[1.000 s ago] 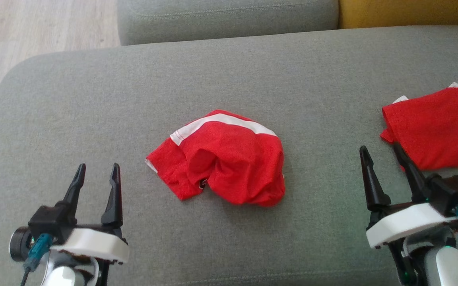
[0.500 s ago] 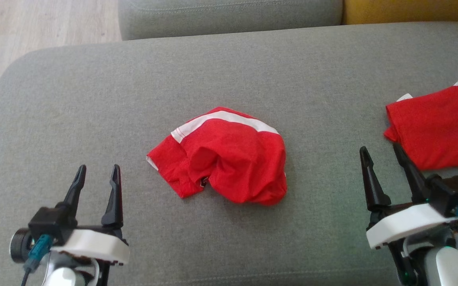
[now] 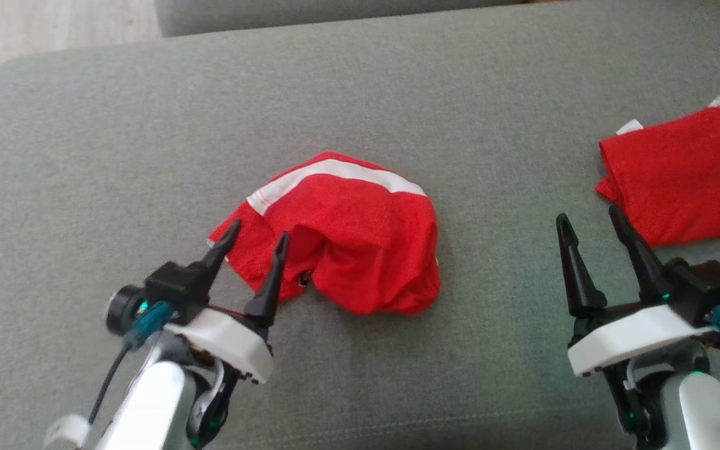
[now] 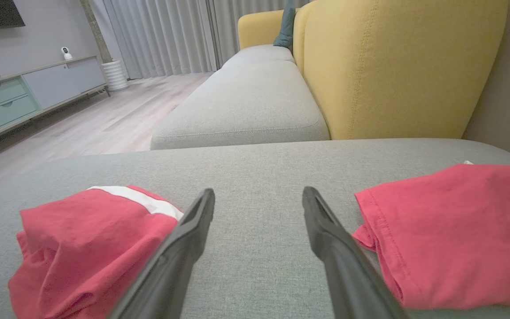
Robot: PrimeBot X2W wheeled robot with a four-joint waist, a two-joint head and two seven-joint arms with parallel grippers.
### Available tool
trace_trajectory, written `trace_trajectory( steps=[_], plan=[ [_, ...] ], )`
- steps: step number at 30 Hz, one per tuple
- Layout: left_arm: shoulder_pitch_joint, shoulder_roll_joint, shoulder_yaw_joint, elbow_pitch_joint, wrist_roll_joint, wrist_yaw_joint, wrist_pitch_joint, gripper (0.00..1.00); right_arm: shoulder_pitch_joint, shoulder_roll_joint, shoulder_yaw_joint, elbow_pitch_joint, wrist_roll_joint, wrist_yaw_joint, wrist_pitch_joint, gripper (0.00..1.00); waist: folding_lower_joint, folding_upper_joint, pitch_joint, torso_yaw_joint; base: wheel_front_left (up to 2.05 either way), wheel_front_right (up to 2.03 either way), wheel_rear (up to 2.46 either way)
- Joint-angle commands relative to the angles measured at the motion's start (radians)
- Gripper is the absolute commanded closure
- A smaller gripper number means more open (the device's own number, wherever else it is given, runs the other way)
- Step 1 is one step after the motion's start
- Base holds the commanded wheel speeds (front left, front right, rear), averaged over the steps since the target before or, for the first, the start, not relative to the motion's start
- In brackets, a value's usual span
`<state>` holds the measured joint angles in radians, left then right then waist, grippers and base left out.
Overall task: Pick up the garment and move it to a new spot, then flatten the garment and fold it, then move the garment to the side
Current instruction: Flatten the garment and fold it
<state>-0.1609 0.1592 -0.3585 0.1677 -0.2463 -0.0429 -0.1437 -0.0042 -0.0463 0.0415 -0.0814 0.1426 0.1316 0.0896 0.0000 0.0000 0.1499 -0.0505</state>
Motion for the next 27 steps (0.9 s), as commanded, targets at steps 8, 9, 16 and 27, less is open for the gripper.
trace_trajectory(
  steps=[8, 9, 16, 27],
  plan=[
    [-0.138, 0.004, -0.017, 0.152, -0.015, -0.051, 0.017, 0.00, -0.055, -0.004, 0.022, -0.022, 0.011, -0.001, -0.016, 0.00, 0.0000, 0.0000, 0.049, -0.053, 0.00, 0.00, 0.00],
    [-0.147, 0.004, -0.020, 0.171, -0.018, -0.054, 0.012, 0.06, -0.055, -0.004, 0.021, -0.020, 0.013, -0.001, -0.018, 0.00, 0.0000, 0.0000, 0.052, -0.056, 0.00, 0.00, 0.00],
    [-0.202, 0.019, -0.032, 0.254, 0.000, -0.048, -0.055, 1.00, -0.063, -0.004, 0.011, -0.013, 0.018, -0.001, -0.024, 0.00, 0.0000, 0.0000, 0.059, -0.056, 0.00, 0.00, 0.00],
    [-0.171, 0.132, -0.002, 0.026, 0.134, 0.075, -0.114, 1.00, -0.053, -0.004, -0.020, -0.017, 0.023, -0.001, -0.022, 0.00, 0.0000, 0.0000, 0.044, 0.008, 0.00, 0.00, 0.00]
  ],
)
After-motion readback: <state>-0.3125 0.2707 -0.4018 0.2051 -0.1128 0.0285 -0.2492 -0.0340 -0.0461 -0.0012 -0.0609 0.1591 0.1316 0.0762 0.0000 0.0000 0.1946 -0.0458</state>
